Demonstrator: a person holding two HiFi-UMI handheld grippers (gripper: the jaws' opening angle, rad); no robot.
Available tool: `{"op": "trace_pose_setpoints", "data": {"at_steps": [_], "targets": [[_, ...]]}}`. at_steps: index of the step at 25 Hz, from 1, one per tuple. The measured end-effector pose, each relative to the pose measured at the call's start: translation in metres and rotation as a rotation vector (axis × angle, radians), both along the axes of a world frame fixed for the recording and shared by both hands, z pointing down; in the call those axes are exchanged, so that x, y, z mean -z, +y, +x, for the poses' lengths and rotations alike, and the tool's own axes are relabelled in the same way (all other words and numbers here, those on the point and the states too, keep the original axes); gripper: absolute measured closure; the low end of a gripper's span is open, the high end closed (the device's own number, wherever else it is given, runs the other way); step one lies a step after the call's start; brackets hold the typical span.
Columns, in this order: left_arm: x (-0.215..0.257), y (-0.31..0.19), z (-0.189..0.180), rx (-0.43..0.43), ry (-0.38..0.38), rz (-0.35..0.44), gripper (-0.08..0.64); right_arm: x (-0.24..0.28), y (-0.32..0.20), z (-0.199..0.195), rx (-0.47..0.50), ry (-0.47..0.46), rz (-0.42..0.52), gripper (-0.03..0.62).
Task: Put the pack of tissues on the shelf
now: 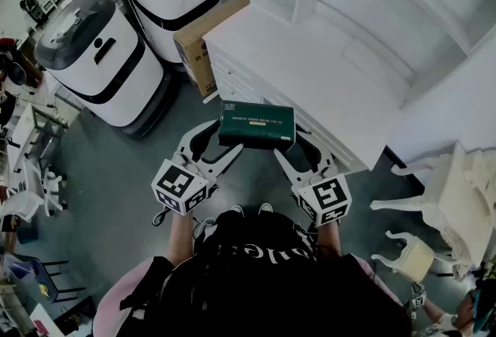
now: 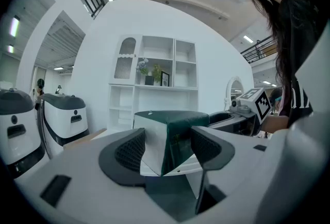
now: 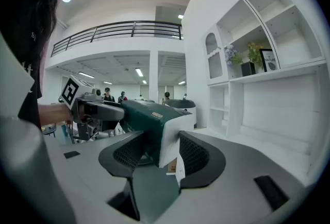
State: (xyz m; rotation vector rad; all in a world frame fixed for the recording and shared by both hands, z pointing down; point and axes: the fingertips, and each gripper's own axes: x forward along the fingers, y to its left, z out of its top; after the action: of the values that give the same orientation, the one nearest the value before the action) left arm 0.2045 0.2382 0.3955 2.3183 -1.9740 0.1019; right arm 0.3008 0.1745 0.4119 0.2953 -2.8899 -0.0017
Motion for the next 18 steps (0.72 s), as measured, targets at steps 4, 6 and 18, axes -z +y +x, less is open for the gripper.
{"op": "trace_pose_setpoints", "data": {"at_steps": [4, 6, 18], "targets": [[-0.002, -0.005, 0.005, 0.000, -0.006, -0.008, 0.272, -0.002, -0.005, 0.005, 0.002, 0.005, 0.007, 0.356], [-0.003, -0.010, 0.009, 0.001, -0.010, -0.013, 0.272, -0.002, -0.010, 0.008, 0.007, 0.009, 0.021, 0.355], [-0.018, -0.033, 0.026, 0.071, 0.011, -0.023, 0.272, -0.017, -0.038, 0.021, 0.066, 0.006, 0.002, 0.355]]}}
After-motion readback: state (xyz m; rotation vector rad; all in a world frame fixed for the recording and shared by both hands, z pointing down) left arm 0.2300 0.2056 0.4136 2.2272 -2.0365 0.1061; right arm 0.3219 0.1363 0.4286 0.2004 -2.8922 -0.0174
